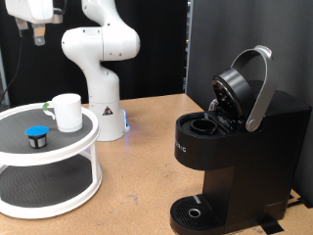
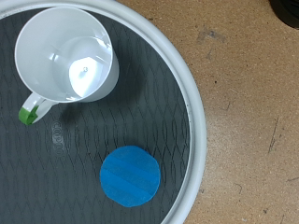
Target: Make a cup of coffee with the keurig machine
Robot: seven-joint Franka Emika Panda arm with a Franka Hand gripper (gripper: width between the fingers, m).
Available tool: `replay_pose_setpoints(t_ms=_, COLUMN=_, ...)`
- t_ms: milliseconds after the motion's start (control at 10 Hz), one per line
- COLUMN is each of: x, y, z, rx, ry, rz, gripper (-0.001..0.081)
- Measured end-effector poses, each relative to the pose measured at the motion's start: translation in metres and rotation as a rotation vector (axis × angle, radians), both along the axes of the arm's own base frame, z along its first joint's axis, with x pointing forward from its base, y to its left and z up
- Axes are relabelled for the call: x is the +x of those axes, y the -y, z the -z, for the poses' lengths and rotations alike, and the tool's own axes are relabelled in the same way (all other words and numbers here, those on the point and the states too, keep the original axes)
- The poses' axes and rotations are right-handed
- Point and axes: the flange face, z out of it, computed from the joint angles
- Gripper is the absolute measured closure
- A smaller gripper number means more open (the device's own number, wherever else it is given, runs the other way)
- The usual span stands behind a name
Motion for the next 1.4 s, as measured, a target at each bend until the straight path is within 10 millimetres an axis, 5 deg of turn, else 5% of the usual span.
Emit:
replay_pose_setpoints(t_ms=800, x=-0.003, y=0.002, z=0.012, rx=0.054, ry=-0.015, rz=-0.047, gripper=0.0000)
replay_pose_setpoints(t_ms=1400, x=0.006, y=-0.001, z=0.066, rx=0.046, ry=0.000, rz=-0.143, gripper=0.0000)
